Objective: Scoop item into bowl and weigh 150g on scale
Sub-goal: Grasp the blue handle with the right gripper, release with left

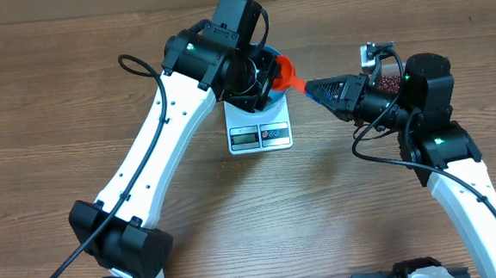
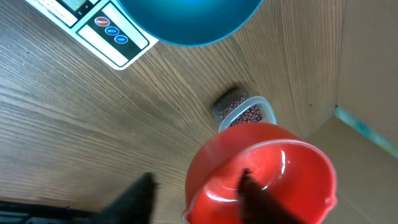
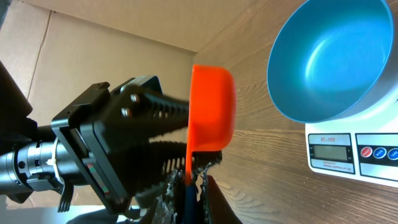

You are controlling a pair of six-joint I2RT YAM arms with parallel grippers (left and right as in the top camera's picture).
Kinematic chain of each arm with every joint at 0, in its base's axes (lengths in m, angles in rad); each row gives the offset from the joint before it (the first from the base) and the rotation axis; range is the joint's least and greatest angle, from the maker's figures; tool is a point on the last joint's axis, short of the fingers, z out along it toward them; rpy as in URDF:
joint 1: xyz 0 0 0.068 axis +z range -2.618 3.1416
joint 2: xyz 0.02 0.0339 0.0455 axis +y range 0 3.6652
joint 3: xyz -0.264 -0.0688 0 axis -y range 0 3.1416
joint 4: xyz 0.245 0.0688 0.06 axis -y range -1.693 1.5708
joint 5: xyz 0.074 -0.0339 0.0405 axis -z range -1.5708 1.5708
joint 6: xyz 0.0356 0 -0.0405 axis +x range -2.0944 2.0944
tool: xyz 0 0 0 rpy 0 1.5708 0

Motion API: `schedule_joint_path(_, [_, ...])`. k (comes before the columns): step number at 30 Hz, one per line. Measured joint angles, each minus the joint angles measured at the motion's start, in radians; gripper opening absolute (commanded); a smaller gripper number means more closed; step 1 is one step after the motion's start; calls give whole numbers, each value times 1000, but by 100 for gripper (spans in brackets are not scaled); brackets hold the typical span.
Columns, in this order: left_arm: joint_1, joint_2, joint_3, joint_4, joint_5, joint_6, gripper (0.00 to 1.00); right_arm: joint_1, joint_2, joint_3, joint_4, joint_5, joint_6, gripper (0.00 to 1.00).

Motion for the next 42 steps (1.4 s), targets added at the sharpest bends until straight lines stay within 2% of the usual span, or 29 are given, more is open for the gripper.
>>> schedule_joint_path(4, [0,0,0,-23,0,9,69,0,0,0,0,0,0,4])
schedule_joint_path(11, [0,0,0,-30,0,38,69,-13,0,0,0,-23,0,4])
schedule_joint_path(22, [0,0,0,-30,0,211,66,-19,0,0,-17,-37,-13,4])
schedule_joint_path(30, [34,0,0,-21,0,445,61,-19,0,0,-46,-21,-31,4])
schedule_joint_path(34, [80,0,0,36,8,535,59,-19,0,0,-74,-14,-40,4])
schedule_joint_path(35, [88,0,0,54,18,557,54,-19,0,0,-74,-13,-43,4])
schedule_joint_path(40, [114,0,0,152,115,735,55,-19,0,0,-77,-2,-53,4])
schedule_joint_path(42, [114,0,0,169,179,842,50,-19,0,0,-79,1,-57,4])
